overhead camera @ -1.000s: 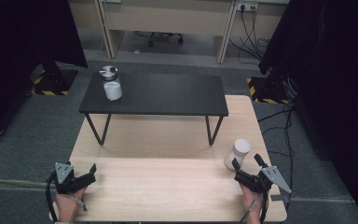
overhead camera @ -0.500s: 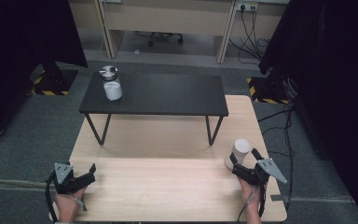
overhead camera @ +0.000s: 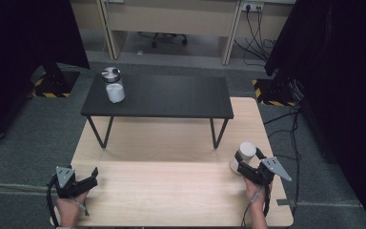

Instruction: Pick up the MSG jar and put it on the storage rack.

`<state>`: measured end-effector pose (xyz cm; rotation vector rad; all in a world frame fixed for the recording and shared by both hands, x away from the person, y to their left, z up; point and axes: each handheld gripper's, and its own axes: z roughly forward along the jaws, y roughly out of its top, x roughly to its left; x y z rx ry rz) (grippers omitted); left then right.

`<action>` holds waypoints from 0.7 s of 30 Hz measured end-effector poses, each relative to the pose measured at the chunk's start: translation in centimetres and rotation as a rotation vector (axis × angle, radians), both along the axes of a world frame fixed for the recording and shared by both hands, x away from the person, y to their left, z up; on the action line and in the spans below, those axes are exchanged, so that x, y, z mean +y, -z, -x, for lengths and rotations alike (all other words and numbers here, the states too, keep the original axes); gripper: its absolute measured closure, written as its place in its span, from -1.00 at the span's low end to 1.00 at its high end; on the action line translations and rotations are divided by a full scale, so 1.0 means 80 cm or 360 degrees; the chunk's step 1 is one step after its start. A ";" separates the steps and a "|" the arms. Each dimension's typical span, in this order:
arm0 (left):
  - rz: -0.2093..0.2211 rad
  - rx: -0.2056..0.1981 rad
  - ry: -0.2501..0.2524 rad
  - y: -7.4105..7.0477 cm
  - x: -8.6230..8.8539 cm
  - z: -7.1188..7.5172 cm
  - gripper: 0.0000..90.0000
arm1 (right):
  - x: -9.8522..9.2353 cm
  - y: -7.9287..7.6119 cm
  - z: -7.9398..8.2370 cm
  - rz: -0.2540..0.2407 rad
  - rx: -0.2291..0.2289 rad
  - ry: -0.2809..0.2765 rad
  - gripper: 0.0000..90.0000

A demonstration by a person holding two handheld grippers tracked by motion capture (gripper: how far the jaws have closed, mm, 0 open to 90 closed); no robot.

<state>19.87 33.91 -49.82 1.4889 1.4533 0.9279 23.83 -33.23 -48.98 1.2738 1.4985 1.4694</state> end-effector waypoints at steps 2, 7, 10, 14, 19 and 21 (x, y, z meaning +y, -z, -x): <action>0.0011 -0.0012 0.0012 0.001 0.002 0.001 -0.99 | -0.001 0.001 -0.001 -0.0016 0.0007 -0.0005 -0.55; 0.0009 -0.0008 0.0011 0.001 0.002 0.001 -0.99 | 0.000 0.000 -0.002 0.0006 0.0010 -0.0010 -0.48; 0.0009 -0.0008 0.0008 0.001 0.001 0.001 -0.99 | -0.001 0.000 -0.002 0.0017 0.0006 -0.0014 -0.47; 0.0006 -0.0007 0.0010 0.001 0.001 0.000 -0.99 | 0.000 -0.001 -0.004 0.0033 0.0009 -0.0016 -0.45; 0.0004 -0.0007 0.0004 0.000 0.001 0.001 -0.99 | 0.000 0.002 -0.004 0.0010 -0.0005 -0.0010 -0.38; 0.0004 -0.0008 0.0002 0.001 0.001 0.001 -0.99 | -0.001 0.003 -0.005 -0.0001 -0.0005 -0.0015 -0.34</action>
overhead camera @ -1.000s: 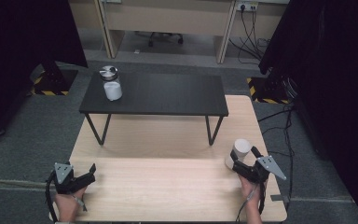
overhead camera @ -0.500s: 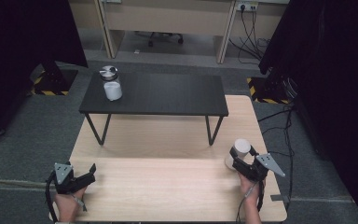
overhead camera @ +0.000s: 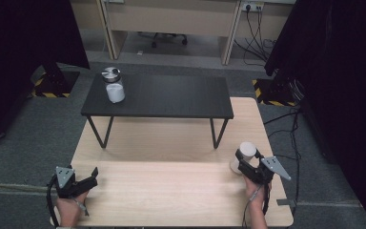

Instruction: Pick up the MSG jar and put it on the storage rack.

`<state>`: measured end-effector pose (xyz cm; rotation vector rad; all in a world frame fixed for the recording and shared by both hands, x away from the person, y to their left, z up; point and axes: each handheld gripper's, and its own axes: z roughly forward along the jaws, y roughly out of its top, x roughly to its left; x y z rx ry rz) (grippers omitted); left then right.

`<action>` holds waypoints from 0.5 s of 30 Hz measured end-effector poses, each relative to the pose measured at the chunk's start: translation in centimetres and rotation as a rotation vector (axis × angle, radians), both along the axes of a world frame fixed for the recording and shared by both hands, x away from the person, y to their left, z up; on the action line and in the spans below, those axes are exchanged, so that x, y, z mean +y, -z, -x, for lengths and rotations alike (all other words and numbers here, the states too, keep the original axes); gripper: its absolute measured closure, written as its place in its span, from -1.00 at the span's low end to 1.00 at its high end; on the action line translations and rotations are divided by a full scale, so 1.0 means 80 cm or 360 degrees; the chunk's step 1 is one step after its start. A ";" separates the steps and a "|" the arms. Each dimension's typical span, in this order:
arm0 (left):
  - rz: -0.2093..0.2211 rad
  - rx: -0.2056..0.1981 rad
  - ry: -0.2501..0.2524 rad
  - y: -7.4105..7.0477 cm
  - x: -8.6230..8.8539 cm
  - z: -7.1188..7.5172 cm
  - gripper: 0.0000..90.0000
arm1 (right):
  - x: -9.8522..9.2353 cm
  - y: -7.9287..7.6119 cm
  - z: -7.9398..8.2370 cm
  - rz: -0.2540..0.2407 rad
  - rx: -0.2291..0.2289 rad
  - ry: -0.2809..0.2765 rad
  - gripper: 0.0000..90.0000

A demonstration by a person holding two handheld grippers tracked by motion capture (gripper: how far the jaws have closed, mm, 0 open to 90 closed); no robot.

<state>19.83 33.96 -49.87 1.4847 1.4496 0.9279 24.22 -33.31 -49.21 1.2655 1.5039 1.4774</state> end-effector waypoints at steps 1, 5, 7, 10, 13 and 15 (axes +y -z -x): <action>0.0000 0.0000 0.0000 0.000 0.000 0.000 -0.99 | -0.001 0.001 0.000 -0.0017 0.0003 -0.0007 -0.33; -0.0001 0.0001 -0.0001 0.000 0.000 0.000 -0.99 | 0.002 0.003 0.001 -0.0020 -0.0008 0.0008 -0.32; -0.0002 0.0001 -0.0001 0.000 -0.001 0.000 -0.99 | 0.002 0.002 0.001 -0.0013 -0.0008 0.0009 -0.31; -0.0006 0.0002 -0.0001 0.000 -0.001 0.000 -0.99 | 0.003 0.000 0.001 0.0001 -0.0003 0.0010 -0.30; -0.0007 0.0004 -0.0003 0.000 -0.001 -0.001 -0.99 | 0.003 0.000 0.001 0.0006 -0.0003 0.0008 -0.30; -0.0008 0.0004 -0.0004 0.000 -0.001 -0.001 -0.99 | 0.002 -0.001 0.001 0.0005 0.0003 0.0002 -0.30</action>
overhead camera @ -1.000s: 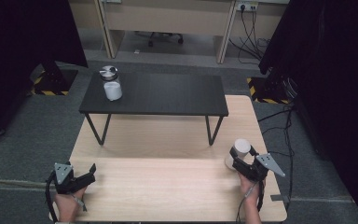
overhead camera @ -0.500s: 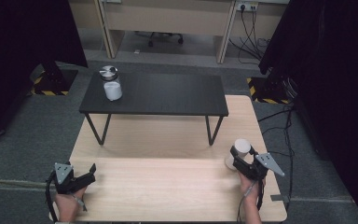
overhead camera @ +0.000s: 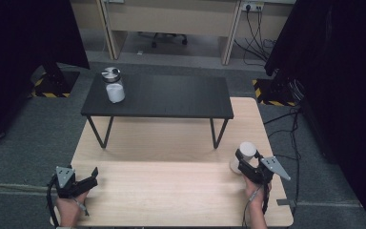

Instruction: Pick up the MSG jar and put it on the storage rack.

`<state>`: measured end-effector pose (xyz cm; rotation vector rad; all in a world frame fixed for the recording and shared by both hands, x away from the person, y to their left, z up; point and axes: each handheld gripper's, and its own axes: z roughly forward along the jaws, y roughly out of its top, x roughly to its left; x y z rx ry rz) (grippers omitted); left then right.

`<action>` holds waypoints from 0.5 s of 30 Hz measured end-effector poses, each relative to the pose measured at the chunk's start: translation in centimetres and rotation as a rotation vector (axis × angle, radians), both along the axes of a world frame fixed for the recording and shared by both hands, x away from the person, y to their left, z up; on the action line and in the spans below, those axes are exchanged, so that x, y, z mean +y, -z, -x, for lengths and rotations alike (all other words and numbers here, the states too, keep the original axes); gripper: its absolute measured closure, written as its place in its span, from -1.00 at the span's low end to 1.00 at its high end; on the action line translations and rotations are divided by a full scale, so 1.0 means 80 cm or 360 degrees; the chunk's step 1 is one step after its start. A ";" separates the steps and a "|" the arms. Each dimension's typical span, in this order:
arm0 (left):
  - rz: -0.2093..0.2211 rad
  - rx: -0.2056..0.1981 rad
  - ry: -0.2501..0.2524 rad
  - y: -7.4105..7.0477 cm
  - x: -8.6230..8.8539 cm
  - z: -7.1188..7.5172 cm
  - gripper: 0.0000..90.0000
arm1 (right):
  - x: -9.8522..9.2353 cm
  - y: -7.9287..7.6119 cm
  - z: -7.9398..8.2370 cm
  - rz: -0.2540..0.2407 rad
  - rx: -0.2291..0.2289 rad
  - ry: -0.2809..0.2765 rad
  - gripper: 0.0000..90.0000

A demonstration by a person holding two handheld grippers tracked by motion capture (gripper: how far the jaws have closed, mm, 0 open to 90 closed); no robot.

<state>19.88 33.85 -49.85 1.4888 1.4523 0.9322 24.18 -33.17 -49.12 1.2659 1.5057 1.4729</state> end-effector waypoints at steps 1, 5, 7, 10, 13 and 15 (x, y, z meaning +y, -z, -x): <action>0.0000 0.0001 -0.0001 0.000 0.000 0.000 -0.99 | 0.000 -0.001 0.000 0.0001 0.0002 -0.0001 -0.30; 0.0004 -0.0001 -0.0006 0.000 0.000 0.000 -1.00 | 0.001 -0.002 0.000 0.0011 0.0007 0.0001 -0.30; -0.0001 -0.0001 -0.0006 0.000 0.000 0.000 -1.00 | 0.001 -0.004 0.000 0.0019 0.0014 0.0001 -0.30; -0.0002 -0.0001 -0.0005 0.000 0.000 0.000 -1.00 | 0.003 -0.008 0.000 0.0039 0.0023 0.0001 -0.29; -0.0005 0.0000 -0.0006 0.000 -0.001 0.000 -1.00 | 0.008 -0.010 0.004 0.0058 0.0004 0.0011 -0.29; -0.0006 0.0002 -0.0006 0.000 -0.001 0.000 -1.00 | 0.008 -0.013 0.005 0.0047 -0.0005 -0.0001 -0.29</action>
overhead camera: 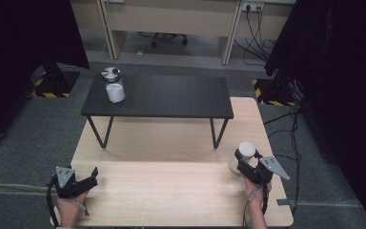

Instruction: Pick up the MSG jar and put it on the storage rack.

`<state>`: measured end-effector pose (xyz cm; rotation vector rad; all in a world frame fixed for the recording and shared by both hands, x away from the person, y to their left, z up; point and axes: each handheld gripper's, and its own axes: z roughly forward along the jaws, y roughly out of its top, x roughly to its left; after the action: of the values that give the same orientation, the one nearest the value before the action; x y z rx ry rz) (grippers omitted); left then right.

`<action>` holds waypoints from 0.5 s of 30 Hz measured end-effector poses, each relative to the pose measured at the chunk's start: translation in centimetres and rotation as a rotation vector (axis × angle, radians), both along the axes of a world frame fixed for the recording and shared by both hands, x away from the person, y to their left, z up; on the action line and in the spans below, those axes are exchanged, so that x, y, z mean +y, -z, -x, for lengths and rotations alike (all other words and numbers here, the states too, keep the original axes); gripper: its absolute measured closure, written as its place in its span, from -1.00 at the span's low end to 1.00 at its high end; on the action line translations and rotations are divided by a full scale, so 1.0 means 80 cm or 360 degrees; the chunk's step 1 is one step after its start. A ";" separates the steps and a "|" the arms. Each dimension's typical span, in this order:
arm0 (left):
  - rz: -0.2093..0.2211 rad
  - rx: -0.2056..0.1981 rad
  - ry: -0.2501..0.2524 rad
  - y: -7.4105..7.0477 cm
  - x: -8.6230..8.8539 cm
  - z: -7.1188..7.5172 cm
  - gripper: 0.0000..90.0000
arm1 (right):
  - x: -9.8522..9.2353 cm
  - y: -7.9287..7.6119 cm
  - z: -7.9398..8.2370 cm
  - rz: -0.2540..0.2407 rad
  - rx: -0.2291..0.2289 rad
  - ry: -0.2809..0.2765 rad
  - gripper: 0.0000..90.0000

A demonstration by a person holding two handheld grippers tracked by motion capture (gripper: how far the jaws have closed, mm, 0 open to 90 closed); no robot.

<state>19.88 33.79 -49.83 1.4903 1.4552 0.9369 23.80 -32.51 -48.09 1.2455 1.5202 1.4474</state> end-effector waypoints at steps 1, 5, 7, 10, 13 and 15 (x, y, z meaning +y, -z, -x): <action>0.0000 -0.0001 0.0000 0.000 0.000 0.000 -1.00 | 0.000 -0.002 0.000 0.0002 -0.0003 -0.0003 -0.29; 0.0006 -0.0006 0.0005 0.000 0.001 0.001 -1.00 | 0.004 -0.013 0.001 0.0021 -0.0016 -0.0011 -0.29; 0.0007 -0.0003 0.0006 0.000 0.002 0.001 -1.00 | 0.006 -0.018 0.002 0.0021 -0.0022 -0.0016 -0.29; 0.0006 -0.0005 0.0010 0.001 0.002 0.001 -1.00 | 0.009 -0.026 0.004 0.0026 -0.0039 -0.0022 -0.29; 0.0003 -0.0006 0.0016 0.001 0.002 0.001 -1.00 | 0.010 -0.033 0.004 0.0010 -0.0056 -0.0048 -0.29; -0.0008 -0.0013 0.0028 0.001 0.002 0.001 -1.00 | 0.013 -0.039 0.004 0.0013 -0.0065 -0.0059 -0.29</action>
<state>19.77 33.97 -49.93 1.4989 1.4326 0.9360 23.48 -31.48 -44.96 1.1819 1.5277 1.4804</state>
